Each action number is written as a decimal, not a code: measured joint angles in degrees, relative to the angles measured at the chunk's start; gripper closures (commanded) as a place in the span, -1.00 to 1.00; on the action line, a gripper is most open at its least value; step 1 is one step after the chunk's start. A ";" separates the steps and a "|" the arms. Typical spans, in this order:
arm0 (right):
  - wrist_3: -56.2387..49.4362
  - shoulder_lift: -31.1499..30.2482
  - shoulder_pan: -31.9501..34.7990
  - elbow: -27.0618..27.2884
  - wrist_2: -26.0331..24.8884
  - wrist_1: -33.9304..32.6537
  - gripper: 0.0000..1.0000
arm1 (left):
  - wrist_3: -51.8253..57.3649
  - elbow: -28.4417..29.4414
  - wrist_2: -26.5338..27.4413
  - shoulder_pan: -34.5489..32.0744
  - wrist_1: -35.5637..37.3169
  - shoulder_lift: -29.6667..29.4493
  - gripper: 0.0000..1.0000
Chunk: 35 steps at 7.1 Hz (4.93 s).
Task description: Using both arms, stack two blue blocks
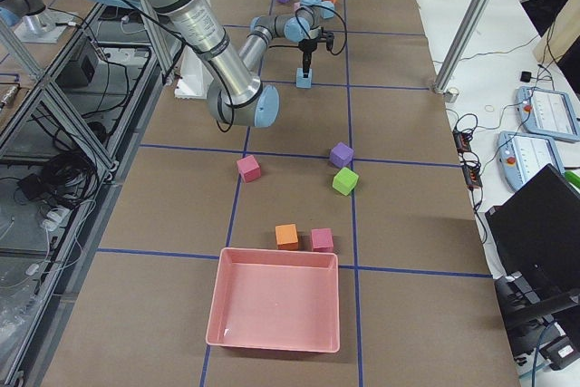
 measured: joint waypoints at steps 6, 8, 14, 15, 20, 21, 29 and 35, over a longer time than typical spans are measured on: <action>-12.71 -14.55 15.34 19.54 9.67 -9.51 -0.99 | -18.96 4.30 2.15 3.27 -5.08 -4.08 -0.99; -19.69 -17.89 20.32 22.75 10.06 -12.43 -0.99 | -27.19 9.49 2.88 5.72 -13.36 -5.18 -0.99; -26.71 -22.72 26.72 25.36 13.48 -12.84 -0.99 | -32.67 11.69 7.75 11.96 -16.51 -6.44 -0.98; -26.88 -22.77 26.77 25.44 13.49 -12.83 -0.99 | -33.28 11.58 7.77 12.70 -16.69 -6.29 -0.98; -26.99 -22.81 26.88 25.49 13.50 -12.83 -0.99 | -36.80 10.20 8.00 15.68 -20.60 -2.49 -0.98; -26.99 -22.81 26.89 25.51 13.50 -12.83 -0.99 | -38.04 10.18 8.42 16.64 -20.88 -2.45 -0.98; -27.07 -22.80 26.77 25.36 13.33 -12.83 -0.99 | -38.24 11.96 9.21 17.56 -22.50 -2.18 -0.69; -27.60 -22.80 26.66 25.12 13.33 -12.83 -0.99 | -38.91 14.40 9.08 17.90 -25.23 -2.95 -0.32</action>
